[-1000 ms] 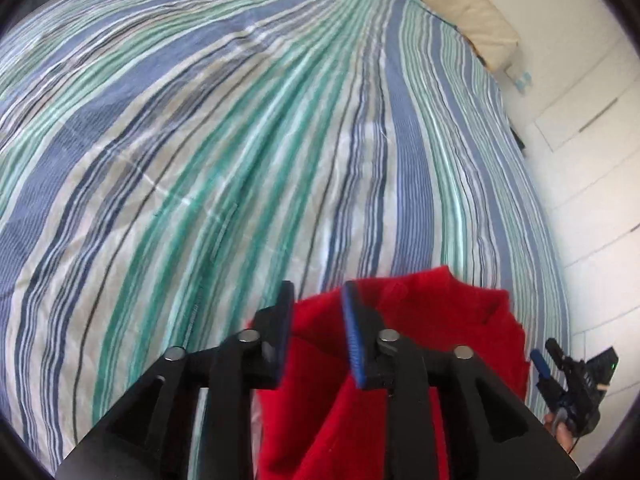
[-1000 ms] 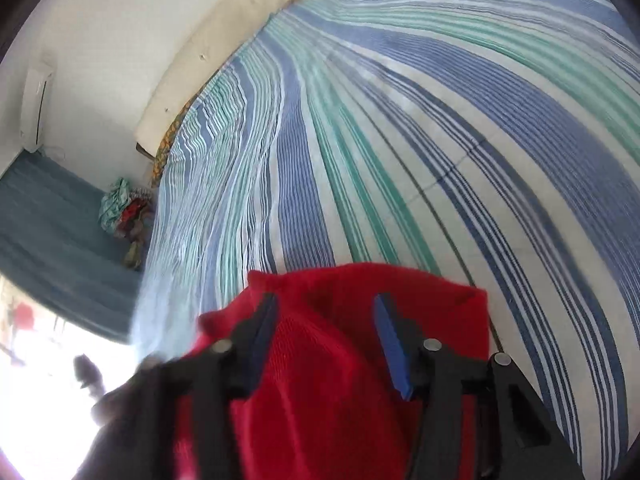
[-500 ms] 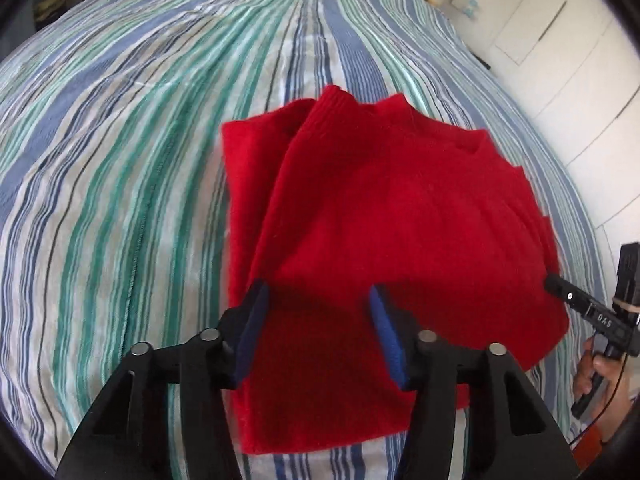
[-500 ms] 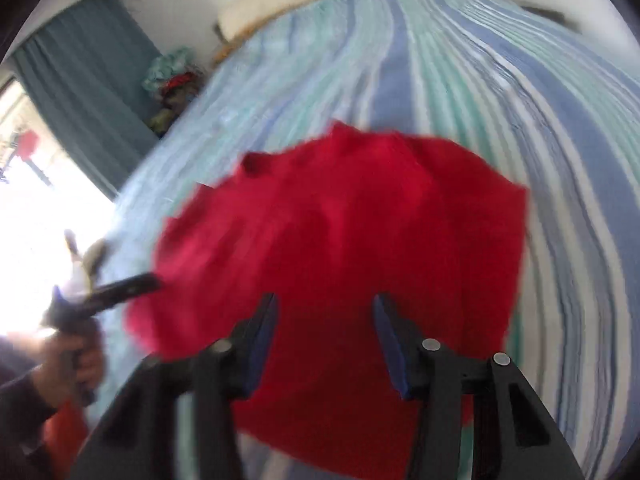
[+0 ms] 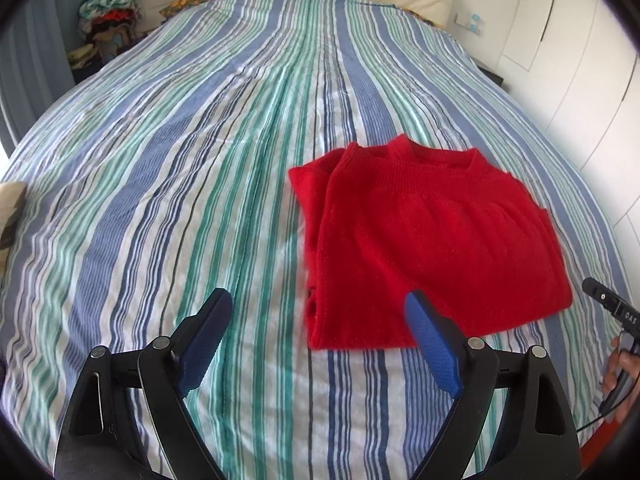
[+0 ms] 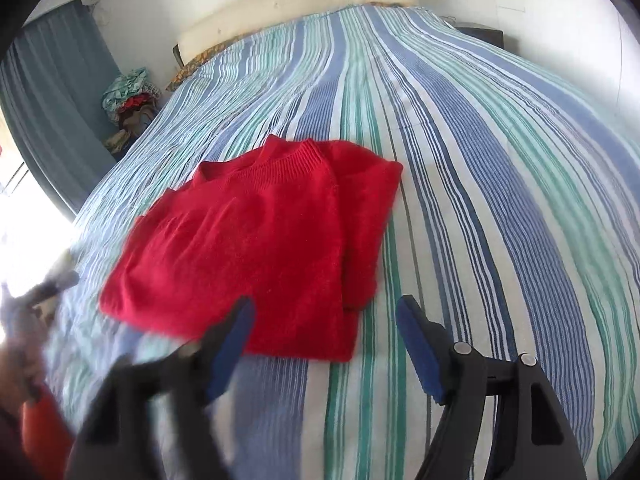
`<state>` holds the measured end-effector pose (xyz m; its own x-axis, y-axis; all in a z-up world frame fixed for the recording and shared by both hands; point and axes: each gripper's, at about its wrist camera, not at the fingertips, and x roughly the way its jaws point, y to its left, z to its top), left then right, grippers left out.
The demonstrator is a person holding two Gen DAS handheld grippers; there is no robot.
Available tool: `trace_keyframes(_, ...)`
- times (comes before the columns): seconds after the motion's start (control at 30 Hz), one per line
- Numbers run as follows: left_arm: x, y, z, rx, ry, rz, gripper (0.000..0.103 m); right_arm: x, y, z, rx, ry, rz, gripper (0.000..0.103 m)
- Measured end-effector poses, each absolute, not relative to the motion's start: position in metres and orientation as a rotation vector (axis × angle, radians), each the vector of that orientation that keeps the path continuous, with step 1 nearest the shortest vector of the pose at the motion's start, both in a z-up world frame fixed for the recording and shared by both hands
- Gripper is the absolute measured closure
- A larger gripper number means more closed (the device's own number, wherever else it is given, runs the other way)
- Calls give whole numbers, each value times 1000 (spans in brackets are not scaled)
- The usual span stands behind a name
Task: Fold small clothes
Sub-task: 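Open both tools and withdraw them from the sweater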
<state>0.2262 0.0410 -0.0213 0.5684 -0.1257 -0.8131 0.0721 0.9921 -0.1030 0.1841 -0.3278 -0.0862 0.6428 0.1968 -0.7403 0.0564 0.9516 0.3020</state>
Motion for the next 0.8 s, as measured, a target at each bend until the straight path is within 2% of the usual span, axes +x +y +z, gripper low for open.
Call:
trace_keyframes(0.37, 221, 50, -23, -23, 963, -70, 14, 192, -303, -84, 265, 876, 107, 30)
trace_keyframes(0.5, 208, 71, -45, -19, 984, -32, 14, 205, -311, -89, 290, 888, 101, 28)
trace_keyframes(0.53, 201, 80, -54, -25, 989, -22, 14, 211, -316, -91, 307, 895, 91, 25)
trace_keyframes(0.8, 155, 143, -117, -175, 1033, 32, 14, 254, -347, -119, 495, 937, 96, 20)
